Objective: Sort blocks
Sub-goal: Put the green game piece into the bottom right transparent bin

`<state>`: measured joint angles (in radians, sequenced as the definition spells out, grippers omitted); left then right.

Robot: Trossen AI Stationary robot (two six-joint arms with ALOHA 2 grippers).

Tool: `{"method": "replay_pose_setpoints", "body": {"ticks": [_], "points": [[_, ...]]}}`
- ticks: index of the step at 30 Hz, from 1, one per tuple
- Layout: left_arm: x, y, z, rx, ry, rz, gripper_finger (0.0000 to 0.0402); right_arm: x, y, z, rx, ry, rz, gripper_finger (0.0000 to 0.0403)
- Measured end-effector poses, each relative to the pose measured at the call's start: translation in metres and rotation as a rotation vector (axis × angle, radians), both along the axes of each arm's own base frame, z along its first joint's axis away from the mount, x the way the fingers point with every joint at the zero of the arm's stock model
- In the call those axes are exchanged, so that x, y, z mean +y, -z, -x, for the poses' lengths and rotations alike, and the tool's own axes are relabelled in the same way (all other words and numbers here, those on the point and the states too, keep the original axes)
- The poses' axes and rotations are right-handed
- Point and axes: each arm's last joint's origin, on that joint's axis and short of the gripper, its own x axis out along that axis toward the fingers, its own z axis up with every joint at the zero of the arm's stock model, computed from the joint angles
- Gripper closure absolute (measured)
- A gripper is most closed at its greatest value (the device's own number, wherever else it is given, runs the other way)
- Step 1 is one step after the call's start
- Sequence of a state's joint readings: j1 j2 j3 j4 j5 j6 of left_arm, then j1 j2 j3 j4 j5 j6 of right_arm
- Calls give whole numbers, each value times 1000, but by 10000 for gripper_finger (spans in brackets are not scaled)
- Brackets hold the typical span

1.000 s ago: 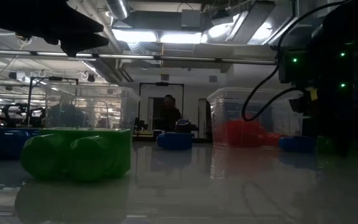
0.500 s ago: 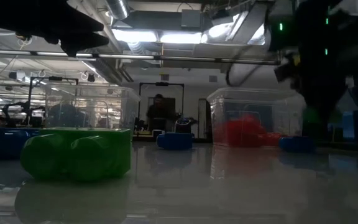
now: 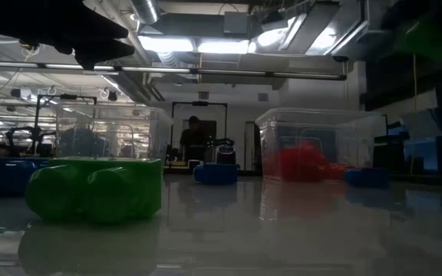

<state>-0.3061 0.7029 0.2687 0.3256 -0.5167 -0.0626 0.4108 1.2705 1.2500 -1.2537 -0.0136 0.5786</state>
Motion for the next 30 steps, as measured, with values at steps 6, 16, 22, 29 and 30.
{"method": "replay_pose_setpoints", "body": {"ticks": [6, 16, 22, 29, 30], "points": [[0, 0, 0, 1, 0, 1, 163, 54, 4, 35, 86, 125, -91, 226], [0, 0, 0, -2, -1, 9, 163, 84, 25, 73, 124, 337, -57, 156], [0, 0, 0, -2, -2, 10, 163, 84, 21, 71, 134, 292, -82, 93], [0, -1, 0, -9, -2, 11, 163, 76, 6, 45, -155, 131, 9, 73], [0, -1, 0, -9, -2, 11, 163, 73, 4, 38, -216, 101, 42, 73]]}}
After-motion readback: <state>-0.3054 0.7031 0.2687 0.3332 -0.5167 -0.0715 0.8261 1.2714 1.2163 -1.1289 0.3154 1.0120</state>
